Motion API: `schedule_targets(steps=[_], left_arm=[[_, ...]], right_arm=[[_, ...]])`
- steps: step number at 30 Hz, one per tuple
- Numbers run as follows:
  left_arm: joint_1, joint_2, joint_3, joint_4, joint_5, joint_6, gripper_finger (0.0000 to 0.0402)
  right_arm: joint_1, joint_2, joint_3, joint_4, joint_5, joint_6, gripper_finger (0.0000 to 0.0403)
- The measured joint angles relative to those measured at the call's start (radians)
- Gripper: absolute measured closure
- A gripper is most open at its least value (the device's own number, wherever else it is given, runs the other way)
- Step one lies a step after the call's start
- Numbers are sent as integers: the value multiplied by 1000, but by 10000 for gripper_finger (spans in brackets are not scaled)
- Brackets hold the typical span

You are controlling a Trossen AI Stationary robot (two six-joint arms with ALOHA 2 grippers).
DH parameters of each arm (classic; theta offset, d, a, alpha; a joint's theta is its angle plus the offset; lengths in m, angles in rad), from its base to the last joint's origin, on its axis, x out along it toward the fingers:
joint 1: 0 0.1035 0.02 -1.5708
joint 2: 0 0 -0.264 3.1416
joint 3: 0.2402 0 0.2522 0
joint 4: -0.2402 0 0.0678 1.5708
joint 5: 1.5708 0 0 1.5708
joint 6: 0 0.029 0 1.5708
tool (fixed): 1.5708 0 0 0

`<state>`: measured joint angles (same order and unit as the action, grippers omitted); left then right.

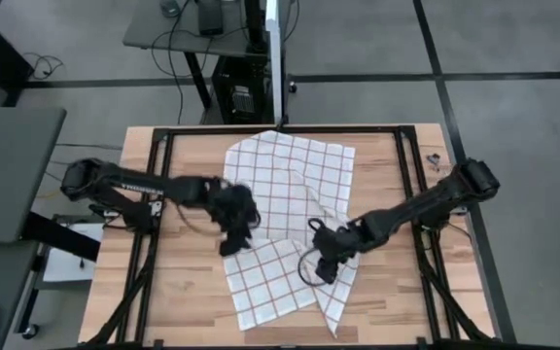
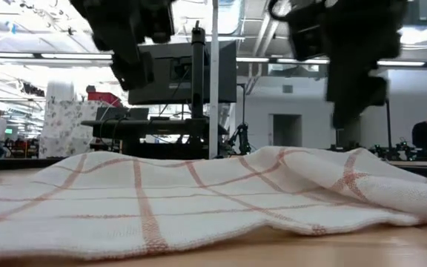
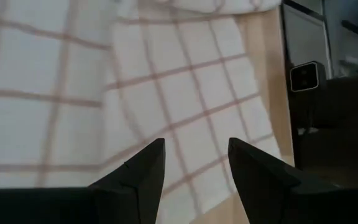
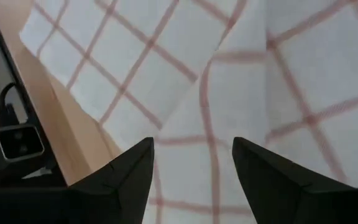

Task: Roll towel
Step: Roll the white towel

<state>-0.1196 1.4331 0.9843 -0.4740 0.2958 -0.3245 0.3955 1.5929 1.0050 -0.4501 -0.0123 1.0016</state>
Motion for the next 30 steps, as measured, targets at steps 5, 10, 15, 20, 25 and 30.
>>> schedule_targets(steps=[5, 10, 15, 20, 25, 30], left_arm=[[-179, 104, -6, 134, -133, -225, 242], [-284, 277, -6, 292, -212, -410, 242], [-364, 408, 12, 333, -201, -591, 242], [-477, 421, 11, 323, -171, -697, 242], [-551, 382, 7, 271, -166, -761, 242], [-573, 357, 6, 166, -165, -783, 242]], right_arm=[[129, 54, -7, -10, 112, 116, 190], [199, 162, -11, -12, 160, 230, 190], [239, 220, -6, 0, 172, 280, 190], [302, 190, -6, -50, 138, 292, 190], [346, 138, -4, -171, 121, 293, 190], [368, 119, -3, -238, 124, 293, 190]])
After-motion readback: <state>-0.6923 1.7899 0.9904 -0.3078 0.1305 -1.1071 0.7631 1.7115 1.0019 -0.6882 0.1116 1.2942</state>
